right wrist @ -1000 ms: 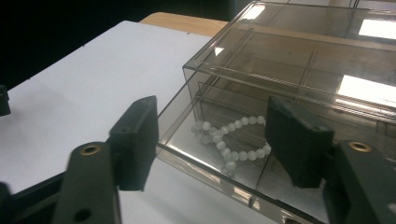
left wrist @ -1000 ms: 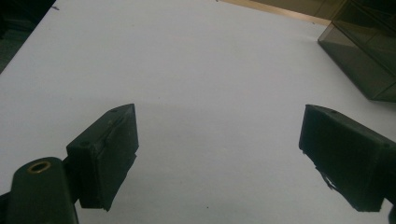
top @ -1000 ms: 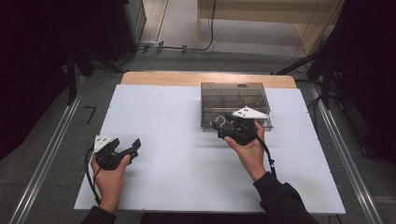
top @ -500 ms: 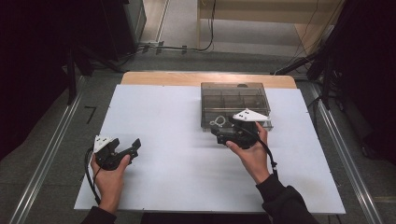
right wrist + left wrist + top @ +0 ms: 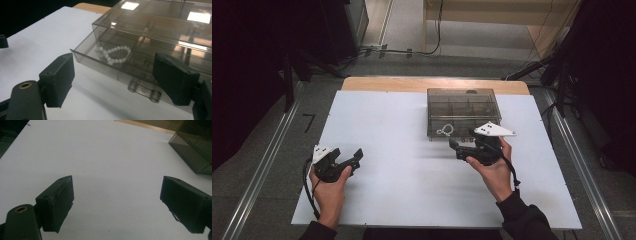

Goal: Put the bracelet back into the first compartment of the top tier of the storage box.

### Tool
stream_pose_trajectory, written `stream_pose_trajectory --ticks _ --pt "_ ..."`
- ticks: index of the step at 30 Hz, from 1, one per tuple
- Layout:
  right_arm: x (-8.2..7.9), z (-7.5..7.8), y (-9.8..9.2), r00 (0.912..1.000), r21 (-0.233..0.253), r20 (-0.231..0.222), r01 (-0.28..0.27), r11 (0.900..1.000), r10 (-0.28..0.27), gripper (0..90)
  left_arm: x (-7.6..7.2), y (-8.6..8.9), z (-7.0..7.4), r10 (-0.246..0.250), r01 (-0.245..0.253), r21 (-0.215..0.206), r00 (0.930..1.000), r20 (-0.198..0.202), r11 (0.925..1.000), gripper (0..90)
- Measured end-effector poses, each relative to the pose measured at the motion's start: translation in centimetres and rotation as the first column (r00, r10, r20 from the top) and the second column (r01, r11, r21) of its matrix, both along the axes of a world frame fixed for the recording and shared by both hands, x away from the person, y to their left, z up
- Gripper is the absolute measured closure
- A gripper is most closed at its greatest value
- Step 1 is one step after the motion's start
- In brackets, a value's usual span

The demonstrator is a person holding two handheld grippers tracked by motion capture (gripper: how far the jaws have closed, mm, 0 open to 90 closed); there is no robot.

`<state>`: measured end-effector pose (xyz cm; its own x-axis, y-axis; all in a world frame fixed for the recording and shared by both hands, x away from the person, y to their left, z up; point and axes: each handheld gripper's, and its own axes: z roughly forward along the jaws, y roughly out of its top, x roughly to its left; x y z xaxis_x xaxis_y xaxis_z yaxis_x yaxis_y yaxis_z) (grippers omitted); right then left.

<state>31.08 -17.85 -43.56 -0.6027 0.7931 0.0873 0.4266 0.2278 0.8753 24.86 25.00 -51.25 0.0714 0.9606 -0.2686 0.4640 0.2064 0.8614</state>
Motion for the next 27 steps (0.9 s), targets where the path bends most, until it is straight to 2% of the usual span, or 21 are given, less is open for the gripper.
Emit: stream_pose_trajectory --ticks 3,14,21,27 --pt "-0.2 -0.2 -0.9 0.9999 0.006 -0.013 0.012 1.000 -0.012 17.2 0.0 0.0 0.0 -0.001 0.001 -0.001 1.0000 0.001 1.0000 12.6" --pt "-1.7 -1.1 -5.2 0.9961 -0.005 -0.016 0.087 0.996 -0.087 17.2 0.0 -0.1 0.0 0.001 -0.001 0.000 1.0000 0.002 1.0000 12.6" --pt "-3.1 -2.2 -8.6 0.9875 -0.017 -0.033 0.154 0.988 -0.154 17.2 0.0 -0.1 0.1 0.001 -0.001 -0.006 1.0000 0.007 1.0000 12.6" --pt "-4.1 -3.0 -10.7 0.9785 -0.024 -0.043 0.201 0.979 -0.202 17.2 -0.1 -0.4 0.2 -0.011 0.012 -0.029 0.9997 0.021 0.9995 12.5"
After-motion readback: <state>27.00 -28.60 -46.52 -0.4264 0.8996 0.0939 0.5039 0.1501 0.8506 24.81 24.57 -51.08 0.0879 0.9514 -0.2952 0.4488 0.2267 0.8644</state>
